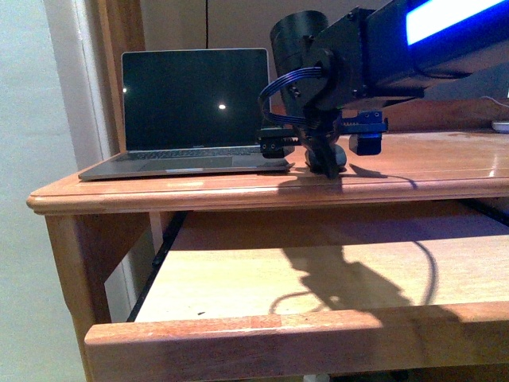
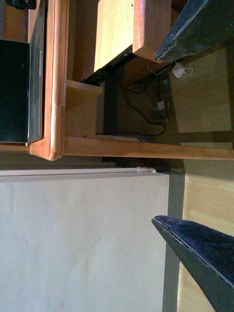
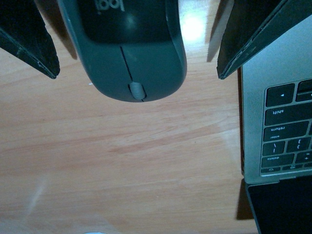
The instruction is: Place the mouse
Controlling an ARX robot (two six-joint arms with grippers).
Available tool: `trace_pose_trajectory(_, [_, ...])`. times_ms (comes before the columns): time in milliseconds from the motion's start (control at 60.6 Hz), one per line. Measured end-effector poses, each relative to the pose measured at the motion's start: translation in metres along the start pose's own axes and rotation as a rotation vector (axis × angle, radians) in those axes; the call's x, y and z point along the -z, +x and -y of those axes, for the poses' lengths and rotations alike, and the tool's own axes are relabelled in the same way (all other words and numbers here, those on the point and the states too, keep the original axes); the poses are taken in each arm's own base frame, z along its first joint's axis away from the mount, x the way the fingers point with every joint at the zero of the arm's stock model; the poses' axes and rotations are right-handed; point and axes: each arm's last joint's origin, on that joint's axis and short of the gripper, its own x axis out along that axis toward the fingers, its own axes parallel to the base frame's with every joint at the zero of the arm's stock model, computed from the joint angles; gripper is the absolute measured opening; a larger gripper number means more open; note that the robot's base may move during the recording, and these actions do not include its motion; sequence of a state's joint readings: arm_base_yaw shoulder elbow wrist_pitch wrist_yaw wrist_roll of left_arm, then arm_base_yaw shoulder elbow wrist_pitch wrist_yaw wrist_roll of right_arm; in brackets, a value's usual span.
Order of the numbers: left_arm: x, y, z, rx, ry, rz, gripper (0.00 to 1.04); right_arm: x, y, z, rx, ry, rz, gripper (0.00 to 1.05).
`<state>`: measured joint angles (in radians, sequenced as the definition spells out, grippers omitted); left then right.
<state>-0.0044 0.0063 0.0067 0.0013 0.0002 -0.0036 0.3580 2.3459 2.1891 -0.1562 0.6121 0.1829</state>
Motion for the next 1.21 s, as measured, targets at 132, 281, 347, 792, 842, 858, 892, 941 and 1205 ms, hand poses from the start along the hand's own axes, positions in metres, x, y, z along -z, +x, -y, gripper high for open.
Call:
trace_pose_trajectory(132, [0.000, 0.000, 0.000, 0.000, 0.000, 0.000, 0.97, -0.014, -0.020, 0.036, -0.064, 0.117, 0.050, 0.97])
trace_pose_trajectory(281, [0.000, 0.000, 0.000, 0.000, 0.000, 0.000, 0.97, -0.040, -0.079, 0.113, -0.191, 0.205, 0.168, 0.97])
trace_pose_trajectory(347, [0.000, 0.000, 0.000, 0.000, 0.000, 0.000, 0.97, -0.037, -0.106, 0.147, -0.235, 0.203, 0.204, 0.97])
trace_pose_trajectory(792, [0.000, 0.000, 0.000, 0.000, 0.000, 0.000, 0.97, 0.159, -0.226, 0.270, -0.406, 0.029, -0.090, 0.97])
trace_pose_trajectory(842, [0.000, 0.000, 0.000, 0.000, 0.000, 0.000, 0.97, 0.171, -0.231, 0.270, -0.409, 0.017, -0.115, 0.97])
trace_pose_trajectory(858, [0.000, 0.000, 0.000, 0.000, 0.000, 0.000, 0.97, 0.173, -0.231, 0.270, -0.409, 0.013, -0.118, 0.97])
trace_pose_trajectory(892, [0.000, 0.000, 0.000, 0.000, 0.000, 0.000, 0.97, 0.177, -0.232, 0.269, -0.407, 0.007, -0.126, 0.97])
trace_pose_trajectory(941, [0.000, 0.000, 0.000, 0.000, 0.000, 0.000, 0.97, 0.181, -0.233, 0.265, -0.407, -0.004, -0.130, 0.97])
trace_pose_trajectory(1205, [0.000, 0.000, 0.000, 0.000, 0.000, 0.000, 0.97, 0.191, -0.224, 0.224, -0.450, -0.068, -0.118, 0.97])
